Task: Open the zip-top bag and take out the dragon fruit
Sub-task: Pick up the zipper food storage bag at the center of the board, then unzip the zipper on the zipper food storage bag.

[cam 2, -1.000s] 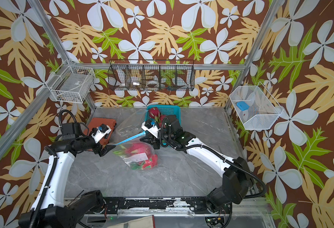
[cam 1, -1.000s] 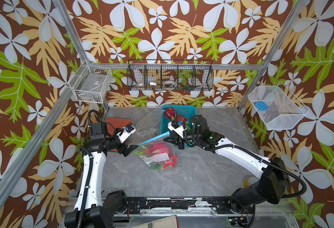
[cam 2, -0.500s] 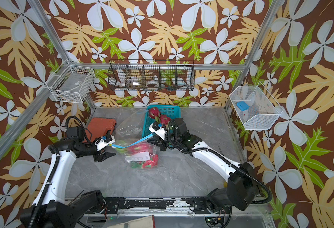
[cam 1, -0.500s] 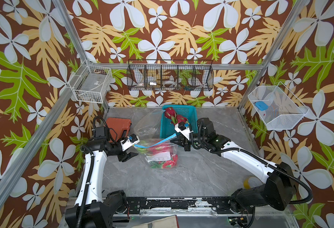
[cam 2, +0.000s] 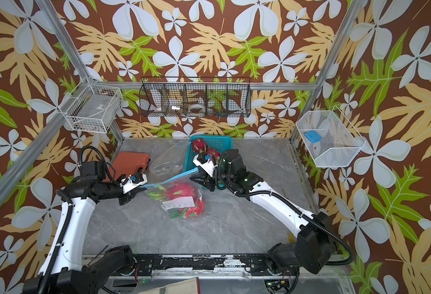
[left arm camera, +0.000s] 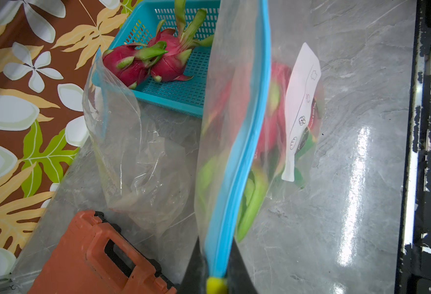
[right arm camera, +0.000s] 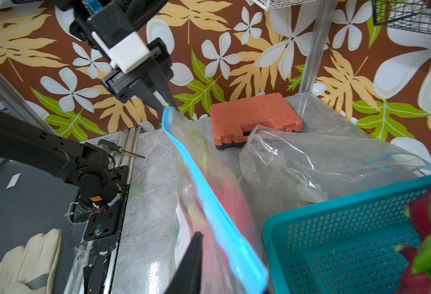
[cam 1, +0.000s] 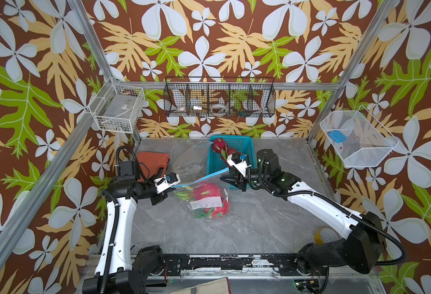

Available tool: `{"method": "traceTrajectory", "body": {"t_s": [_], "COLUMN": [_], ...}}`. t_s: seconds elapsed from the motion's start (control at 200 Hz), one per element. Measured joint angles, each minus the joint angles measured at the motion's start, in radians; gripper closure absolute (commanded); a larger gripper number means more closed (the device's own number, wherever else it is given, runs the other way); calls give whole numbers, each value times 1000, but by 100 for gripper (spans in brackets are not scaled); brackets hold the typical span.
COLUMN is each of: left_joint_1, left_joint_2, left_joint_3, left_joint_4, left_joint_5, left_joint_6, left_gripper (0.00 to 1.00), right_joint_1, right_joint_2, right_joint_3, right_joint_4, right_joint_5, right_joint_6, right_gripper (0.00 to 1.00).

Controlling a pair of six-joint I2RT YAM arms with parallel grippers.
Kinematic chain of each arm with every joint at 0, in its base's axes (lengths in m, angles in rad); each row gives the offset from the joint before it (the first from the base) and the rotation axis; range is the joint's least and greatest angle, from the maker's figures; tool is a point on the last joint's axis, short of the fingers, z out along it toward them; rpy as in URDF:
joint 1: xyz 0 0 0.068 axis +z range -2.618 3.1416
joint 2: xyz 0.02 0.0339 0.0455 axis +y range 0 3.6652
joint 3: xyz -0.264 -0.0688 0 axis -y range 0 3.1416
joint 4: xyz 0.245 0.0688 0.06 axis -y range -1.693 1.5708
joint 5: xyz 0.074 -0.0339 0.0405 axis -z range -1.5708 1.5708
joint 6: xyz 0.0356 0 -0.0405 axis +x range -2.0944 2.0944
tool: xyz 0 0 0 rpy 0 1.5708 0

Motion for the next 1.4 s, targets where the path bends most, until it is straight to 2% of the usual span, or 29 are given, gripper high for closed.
{"method": "traceTrajectory", "body": {"t_s": [0.035,0.115,0.21,0.37,0.525,0.651,0.756,0.861,0.946,1.006,1.031,1.076,1.111,1.146,1.286,1.401], "left_joint_1": [-6,-31,-74,-131,-146,-158,-169,-183,-195,-197,-198,-199,-200,-201,-201,-201], "left_joint_2": [-10,-31,-43,-43,-40,-42,-42,-42,-42,-44,-46,-50,-55,-63,-107,-128], "left_joint_3": [5,26,70,137,160,173,179,179,179,178,178,178,176,173,139,132], "left_joint_4": [0,-2,-10,-16,-20,-24,-26,-26,-25,-23,-23,-23,-19,-13,-2,-5], "left_joint_5": [-1,-6,-13,-23,-44,-55,-61,-68,-71,-78,-81,-85,-85,-85,-75,-43], "left_joint_6": [1,0,-22,-78,-114,-139,-154,-173,-175,-187,-194,-199,-200,-213,-245,-245], "left_gripper": [100,100,100,100,100,100,100,100,100,98,86,55,42,34,32,37], "right_joint_1": [-1,0,50,228,259,285,305,307,306,305,305,303,303,300,270,254], "right_joint_2": [-3,-21,-51,-8,40,119,206,278,323,341,345,346,343,335,254,197], "right_joint_3": [8,26,61,213,278,357,434,503,559,587,594,599,597,586,477,405], "right_joint_4": [-6,-24,-66,-205,-283,-321,-357,-388,-400,-410,-415,-417,-422,-422,-403,-375], "right_joint_5": [20,64,124,207,261,266,254,231,221,220,220,221,227,231,223,219], "right_joint_6": [-6,-45,-151,-401,-499,-519,-518,-497,-484,-464,-466,-466,-465,-462,-444,-425], "right_gripper": [54,37,28,25,24,31,45,70,100,100,100,100,100,100,100,100]}}
